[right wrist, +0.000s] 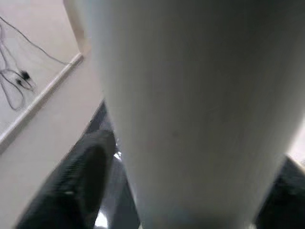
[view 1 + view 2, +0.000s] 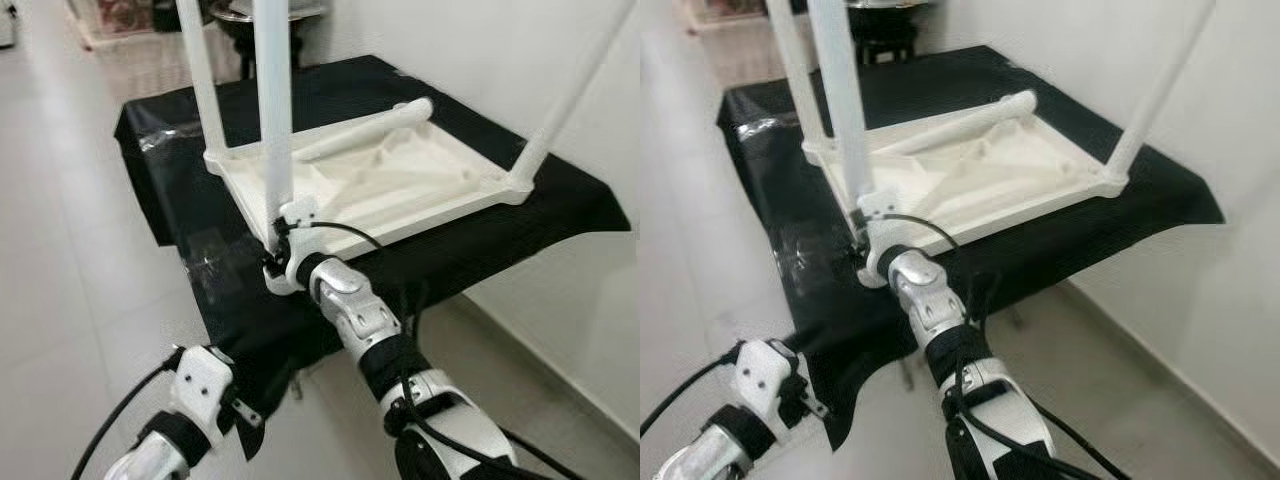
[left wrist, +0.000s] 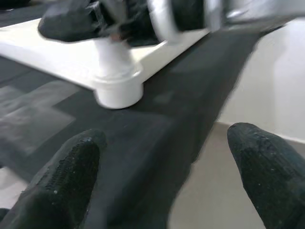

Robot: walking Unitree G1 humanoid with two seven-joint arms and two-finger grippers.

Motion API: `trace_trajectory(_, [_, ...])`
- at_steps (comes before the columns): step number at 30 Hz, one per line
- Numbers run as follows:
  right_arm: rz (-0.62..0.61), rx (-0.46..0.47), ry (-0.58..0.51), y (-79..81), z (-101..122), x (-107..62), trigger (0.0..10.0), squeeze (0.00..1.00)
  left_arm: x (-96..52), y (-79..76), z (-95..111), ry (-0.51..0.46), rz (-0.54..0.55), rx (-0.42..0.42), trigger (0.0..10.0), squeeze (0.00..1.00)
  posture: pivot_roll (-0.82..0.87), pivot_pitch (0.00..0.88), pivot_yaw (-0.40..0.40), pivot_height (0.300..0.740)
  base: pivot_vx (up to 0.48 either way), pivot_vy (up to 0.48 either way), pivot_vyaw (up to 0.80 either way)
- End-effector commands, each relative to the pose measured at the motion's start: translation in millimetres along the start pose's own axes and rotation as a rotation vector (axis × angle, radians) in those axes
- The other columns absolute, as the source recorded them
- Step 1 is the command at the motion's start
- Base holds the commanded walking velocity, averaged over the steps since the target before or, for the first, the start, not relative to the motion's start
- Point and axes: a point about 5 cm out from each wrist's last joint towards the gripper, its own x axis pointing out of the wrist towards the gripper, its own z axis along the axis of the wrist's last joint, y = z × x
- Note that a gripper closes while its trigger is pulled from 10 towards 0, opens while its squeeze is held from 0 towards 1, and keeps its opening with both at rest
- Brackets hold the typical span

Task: Building children table

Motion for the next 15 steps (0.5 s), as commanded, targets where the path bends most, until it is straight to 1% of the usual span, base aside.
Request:
trace_trajectory(1, [0.086, 0.091, -0.044, 39.1, 2, 6.0, 10.0, 1.00, 0.1, 4.1, -5, 0.028, 0.042, -0.009, 10.0, 0.00, 0.06, 0.132, -0.018, 0.740, 0.000, 0.000, 0.00])
trace_trajectory(2, [0.098, 0.107, -0.066, 35.9, 4, 0.7, 10.0, 1.00, 1.6, 9.7, -5, 0.033, 0.082, -0.013, 10.0, 0.00, 0.05, 0.129, -0.015, 0.740, 0.000, 0.000, 0.00])
trace_trajectory(3, [0.136, 0.125, -0.098, 28.0, 5, -8.8, 10.0, 1.00, 4.2, 16.1, -6, 0.042, 0.128, -0.028, 10.0, 0.00, 0.03, 0.127, -0.009, 0.740, 0.000, 0.000, 0.00])
trace_trajectory(4, [0.136, 0.125, -0.098, 28.0, 5, -8.8, 10.0, 1.00, 4.2, 16.1, -6, 0.042, 0.128, -0.028, 10.0, 0.00, 0.03, 0.127, -0.009, 0.740, 0.000, 0.000, 0.00])
trace_trajectory(5, [0.149, 0.139, -0.123, 17.3, 5, -22.4, 10.0, 1.00, 7.2, 21.1, -7, 0.050, 0.159, -0.038, 10.0, 0.00, 0.02, 0.126, -0.003, 0.740, 0.000, 0.000, 0.00])
trace_trajectory(6, [0.149, 0.139, -0.123, 17.3, 5, -22.4, 10.0, 1.00, 7.2, 21.1, -7, 0.050, 0.159, -0.038, 10.0, 0.00, 0.02, 0.126, -0.003, 0.740, 0.000, 0.000, 0.00])
trace_trajectory(8, [0.185, 0.132, -0.141, -5.5, 2, -53.1, 10.0, 1.00, 11.7, 27.8, -7, 0.053, 0.197, -0.053, 10.0, 0.00, 0.00, 0.127, 0.001, 0.740, 0.000, 0.000, 0.00])
trace_trajectory(9, [0.198, 0.122, -0.136, -13.1, -1, -64.0, 10.0, 1.00, 12.7, 29.5, -7, 0.052, 0.205, -0.053, 10.0, 0.00, 0.00, 0.125, 0.003, 0.740, 0.000, 0.000, 0.00])
trace_trajectory(11, [0.198, 0.122, -0.136, -13.1, -1, -64.0, 10.0, 1.00, 12.7, 29.5, -7, 0.052, 0.205, -0.053, 10.0, 0.00, 0.00, 0.125, 0.003, 0.740, 0.000, 0.000, 0.00])
trace_trajectory(12, [0.205, 0.103, -0.132, -22.2, -5, -73.0, 10.0, 1.00, 13.6, 30.8, -7, 0.051, 0.213, -0.047, 10.0, 0.00, -0.01, 0.125, 0.003, 0.740, 0.000, 0.000, 0.00])
trace_trajectory(14, [0.205, 0.103, -0.132, -22.2, -5, -73.0, 10.0, 1.00, 13.6, 30.8, -7, 0.051, 0.213, -0.047, 10.0, 0.00, -0.01, 0.125, 0.003, 0.740, 0.000, 0.000, 0.00])
trace_trajectory(15, [0.222, 0.079, -0.113, -34.0, -13, -91.0, 10.0, 1.00, 14.1, 31.6, -7, 0.053, 0.220, -0.044, 10.0, 0.00, -0.02, 0.128, 0.005, 0.740, 0.000, 0.000, 0.00])
